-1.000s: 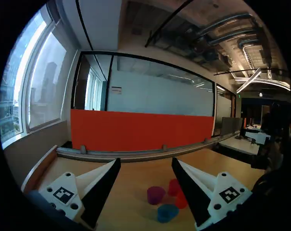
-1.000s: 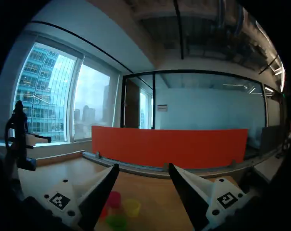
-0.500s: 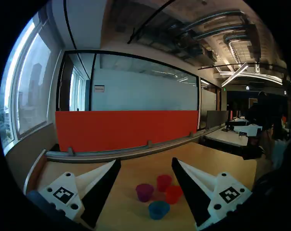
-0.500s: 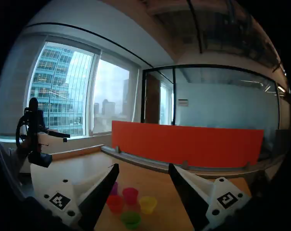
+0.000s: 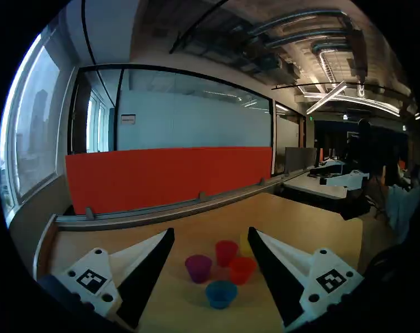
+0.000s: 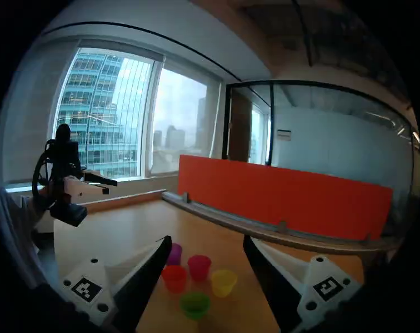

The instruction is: Pour water

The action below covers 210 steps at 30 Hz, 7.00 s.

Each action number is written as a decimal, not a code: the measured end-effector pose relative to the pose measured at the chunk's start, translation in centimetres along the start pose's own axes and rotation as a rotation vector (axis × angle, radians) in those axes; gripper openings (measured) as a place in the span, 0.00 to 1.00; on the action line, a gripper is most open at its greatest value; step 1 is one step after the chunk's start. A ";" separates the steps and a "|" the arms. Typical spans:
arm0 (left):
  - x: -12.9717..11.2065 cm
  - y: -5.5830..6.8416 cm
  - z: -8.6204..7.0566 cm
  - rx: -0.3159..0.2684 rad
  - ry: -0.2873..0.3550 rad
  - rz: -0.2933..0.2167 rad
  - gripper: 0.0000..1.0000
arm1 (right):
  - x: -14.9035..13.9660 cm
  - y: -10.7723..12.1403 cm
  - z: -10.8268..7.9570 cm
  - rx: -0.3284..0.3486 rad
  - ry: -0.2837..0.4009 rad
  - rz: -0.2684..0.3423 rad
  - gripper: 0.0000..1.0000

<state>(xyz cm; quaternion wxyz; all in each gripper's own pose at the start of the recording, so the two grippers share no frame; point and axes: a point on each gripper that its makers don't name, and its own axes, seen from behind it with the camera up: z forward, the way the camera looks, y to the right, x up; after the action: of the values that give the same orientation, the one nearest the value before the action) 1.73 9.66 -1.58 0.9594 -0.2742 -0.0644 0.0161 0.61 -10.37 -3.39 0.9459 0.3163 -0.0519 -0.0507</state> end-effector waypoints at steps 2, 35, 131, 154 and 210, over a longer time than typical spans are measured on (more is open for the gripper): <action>-0.6 0.2 0.1 -0.012 -0.013 0.005 0.99 | -0.5 -0.1 0.1 0.012 -0.014 -0.001 0.99; -11.8 1.3 2.8 -0.109 -0.209 0.053 0.98 | -11.7 -1.2 1.6 0.112 -0.242 -0.033 0.99; -26.1 3.1 10.5 -0.254 -0.578 0.076 0.86 | -26.6 -2.9 9.7 0.186 -0.486 0.028 0.91; -21.4 3.1 9.6 -0.219 -0.458 0.049 0.85 | -21.5 -2.8 8.8 0.154 -0.368 0.009 0.91; -4.1 4.2 6.3 -0.134 0.006 0.008 0.86 | -4.0 -2.0 7.2 0.035 0.066 -0.021 0.91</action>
<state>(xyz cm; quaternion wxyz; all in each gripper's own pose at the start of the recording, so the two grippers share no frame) -3.15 16.27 1.04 0.9390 -0.3381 -0.0612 0.0150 -4.43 -15.64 0.84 0.9408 0.3348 -0.0183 -0.0494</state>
